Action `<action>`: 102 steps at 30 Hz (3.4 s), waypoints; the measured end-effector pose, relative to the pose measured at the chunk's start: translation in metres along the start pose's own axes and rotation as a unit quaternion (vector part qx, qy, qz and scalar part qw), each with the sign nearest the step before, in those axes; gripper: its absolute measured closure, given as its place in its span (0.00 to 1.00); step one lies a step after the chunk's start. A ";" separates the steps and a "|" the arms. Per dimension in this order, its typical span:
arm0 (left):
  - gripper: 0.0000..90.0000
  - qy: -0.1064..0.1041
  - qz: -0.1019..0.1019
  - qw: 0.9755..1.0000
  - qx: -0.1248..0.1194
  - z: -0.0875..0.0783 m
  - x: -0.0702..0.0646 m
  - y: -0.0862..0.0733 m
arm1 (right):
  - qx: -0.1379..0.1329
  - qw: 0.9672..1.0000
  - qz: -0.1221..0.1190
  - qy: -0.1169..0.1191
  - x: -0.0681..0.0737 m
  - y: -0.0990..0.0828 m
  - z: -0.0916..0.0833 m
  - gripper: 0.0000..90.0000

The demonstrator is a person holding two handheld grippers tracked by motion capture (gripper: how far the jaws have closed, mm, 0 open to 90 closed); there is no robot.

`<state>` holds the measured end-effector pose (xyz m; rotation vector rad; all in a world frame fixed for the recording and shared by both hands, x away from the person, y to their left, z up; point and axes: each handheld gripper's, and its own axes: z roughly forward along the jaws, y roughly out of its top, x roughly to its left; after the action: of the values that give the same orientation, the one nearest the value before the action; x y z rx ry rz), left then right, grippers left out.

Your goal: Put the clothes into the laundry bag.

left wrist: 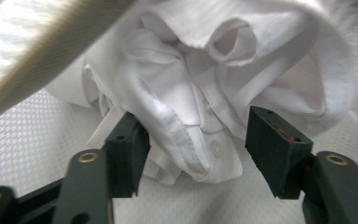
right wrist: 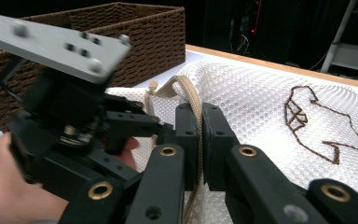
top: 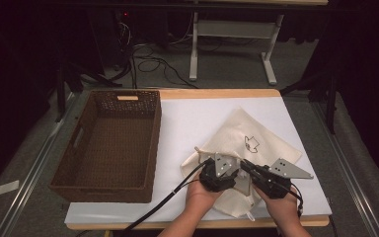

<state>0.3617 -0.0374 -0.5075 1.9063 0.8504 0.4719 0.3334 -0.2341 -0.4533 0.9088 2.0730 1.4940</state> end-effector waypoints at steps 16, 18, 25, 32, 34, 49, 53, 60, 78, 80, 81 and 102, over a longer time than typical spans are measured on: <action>0.96 0.002 0.003 1.000 0.008 -0.021 0.006 -0.007 | 0.002 1.000 -0.002 -0.001 0.002 0.000 0.000 0.98; 0.97 0.007 0.004 1.000 0.007 -0.013 0.006 -0.005 | 0.002 1.000 -0.003 -0.001 0.002 0.000 0.000 0.98; 0.95 0.015 0.011 1.000 0.007 0.024 -0.001 0.008 | 0.001 1.000 -0.001 0.000 -0.001 -0.002 0.001 0.98; 0.56 0.006 0.000 1.000 -0.005 0.007 0.003 0.004 | 0.002 1.000 0.008 0.002 -0.004 -0.003 0.001 0.98; 0.47 0.005 -0.002 1.000 -0.006 0.000 0.003 0.002 | 0.003 1.000 0.005 0.000 -0.003 -0.003 0.001 0.98; 0.29 -0.006 -0.011 1.000 -0.007 -0.086 0.020 -0.017 | 0.006 1.000 0.001 0.003 -0.001 -0.004 0.001 0.97; 0.29 -0.011 -0.022 1.000 -0.002 -0.103 0.027 -0.037 | 0.007 1.000 0.001 0.003 -0.001 -0.004 0.001 0.97; 0.30 -0.022 -0.022 0.999 -0.010 -0.106 0.029 -0.038 | 0.011 1.000 -0.005 0.000 0.002 -0.004 0.000 0.97; 0.28 -0.020 -0.025 0.999 -0.026 -0.114 0.037 -0.035 | 0.041 0.999 -0.035 0.001 0.012 -0.013 -0.008 0.97; 0.28 -0.019 -0.022 0.999 -0.027 -0.116 0.037 -0.034 | 0.047 0.998 -0.041 0.005 0.013 -0.015 -0.007 0.97; 0.27 -0.019 -0.022 0.999 -0.027 -0.116 0.037 -0.034 | 0.047 0.998 -0.041 0.005 0.013 -0.015 -0.007 0.97; 0.27 -0.021 -0.005 1.000 -0.019 -0.113 0.033 -0.035 | 0.224 0.970 -0.095 0.004 0.010 -0.049 0.042 0.94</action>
<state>0.3001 0.0665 -0.4867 1.8693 0.8181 0.4384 0.3415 -0.2090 -0.5132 0.8245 2.4760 0.9466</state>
